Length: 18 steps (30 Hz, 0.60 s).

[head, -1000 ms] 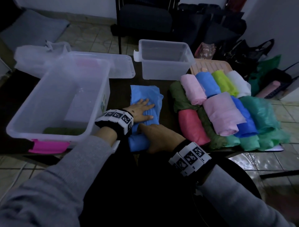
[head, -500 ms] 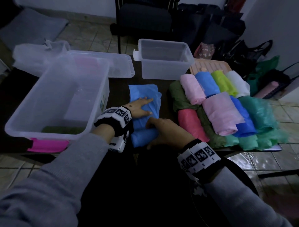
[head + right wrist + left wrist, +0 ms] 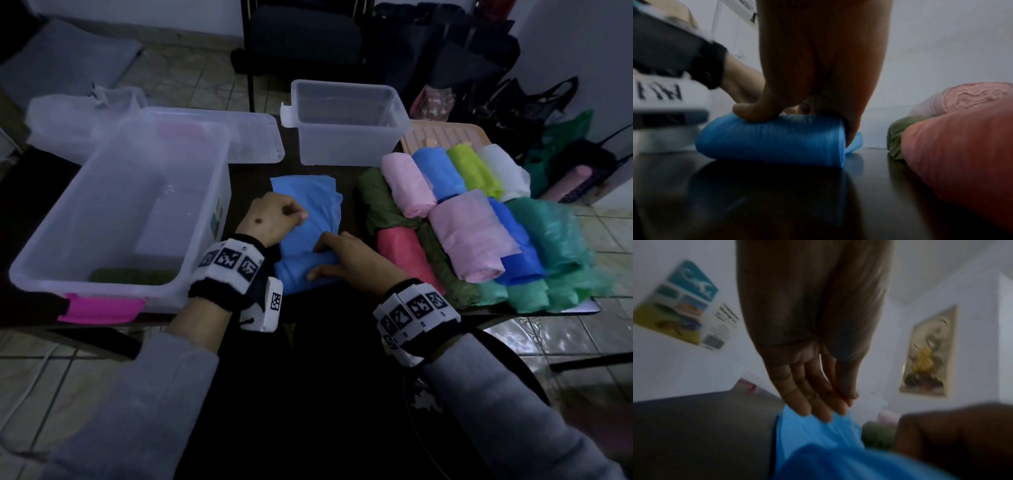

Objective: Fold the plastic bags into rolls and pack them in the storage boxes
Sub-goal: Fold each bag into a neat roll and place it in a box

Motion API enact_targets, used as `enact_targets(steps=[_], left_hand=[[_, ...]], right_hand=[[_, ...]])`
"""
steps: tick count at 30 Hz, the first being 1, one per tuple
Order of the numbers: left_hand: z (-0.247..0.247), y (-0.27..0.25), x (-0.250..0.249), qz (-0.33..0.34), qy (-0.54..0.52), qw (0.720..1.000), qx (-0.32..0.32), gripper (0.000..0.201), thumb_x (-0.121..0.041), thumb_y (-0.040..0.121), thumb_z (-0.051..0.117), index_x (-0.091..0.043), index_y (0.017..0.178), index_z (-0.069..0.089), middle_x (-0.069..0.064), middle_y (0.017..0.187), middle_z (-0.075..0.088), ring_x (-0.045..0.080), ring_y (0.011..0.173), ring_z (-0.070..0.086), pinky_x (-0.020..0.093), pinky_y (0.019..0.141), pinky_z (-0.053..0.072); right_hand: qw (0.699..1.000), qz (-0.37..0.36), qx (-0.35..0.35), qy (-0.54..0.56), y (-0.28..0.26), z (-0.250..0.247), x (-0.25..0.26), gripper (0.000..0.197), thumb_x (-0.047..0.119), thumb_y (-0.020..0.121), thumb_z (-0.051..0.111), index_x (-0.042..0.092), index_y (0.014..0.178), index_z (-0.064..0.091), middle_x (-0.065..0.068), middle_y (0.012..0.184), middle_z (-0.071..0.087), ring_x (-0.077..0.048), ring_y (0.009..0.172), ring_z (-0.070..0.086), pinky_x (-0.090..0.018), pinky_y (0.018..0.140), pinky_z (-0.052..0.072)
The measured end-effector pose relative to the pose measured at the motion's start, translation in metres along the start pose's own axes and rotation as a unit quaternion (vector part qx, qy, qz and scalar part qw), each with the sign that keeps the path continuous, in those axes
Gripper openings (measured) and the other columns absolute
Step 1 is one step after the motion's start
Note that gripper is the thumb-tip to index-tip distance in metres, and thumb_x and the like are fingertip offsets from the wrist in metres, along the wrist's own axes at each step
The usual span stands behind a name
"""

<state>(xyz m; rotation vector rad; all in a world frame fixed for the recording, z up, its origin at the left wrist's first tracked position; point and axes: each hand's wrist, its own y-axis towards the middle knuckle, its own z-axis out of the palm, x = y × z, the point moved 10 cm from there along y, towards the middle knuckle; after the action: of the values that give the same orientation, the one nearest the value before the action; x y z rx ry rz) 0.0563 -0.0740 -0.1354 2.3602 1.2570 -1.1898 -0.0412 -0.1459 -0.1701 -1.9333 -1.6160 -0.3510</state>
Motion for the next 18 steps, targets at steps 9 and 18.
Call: enact_targets(steps=[9, 18], left_hand=[[0.027, -0.044, 0.005, 0.013, 0.096, 0.983, 0.154, 0.04, -0.012, 0.09, 0.06, -0.018, 0.129, 0.057, -0.005, 0.128, 0.059, 0.007, 0.119, 0.053, 0.014, 0.098, 0.032], [0.044, -0.042, 0.012, 0.019, 0.153, 0.969, 0.195, 0.067, -0.017, 0.072, 0.079, -0.024, 0.133, 0.051, 0.0, 0.127, 0.059, 0.017, 0.113, 0.055, 0.024, 0.093, 0.042]], right_hand=[[0.999, -0.016, -0.03, -0.027, 0.009, -0.001, -0.002, 0.047, 0.038, 0.085, 0.063, 0.008, 0.122, 0.059, -0.012, 0.119, 0.051, -0.026, 0.116, 0.04, -0.022, 0.095, 0.028], [0.97, -0.109, -0.167, -0.141, -0.018, -0.005, 0.024, 0.044, 0.035, 0.083, 0.047, 0.003, 0.108, 0.064, -0.015, 0.102, 0.063, -0.036, 0.092, 0.059, -0.044, 0.081, 0.05]])
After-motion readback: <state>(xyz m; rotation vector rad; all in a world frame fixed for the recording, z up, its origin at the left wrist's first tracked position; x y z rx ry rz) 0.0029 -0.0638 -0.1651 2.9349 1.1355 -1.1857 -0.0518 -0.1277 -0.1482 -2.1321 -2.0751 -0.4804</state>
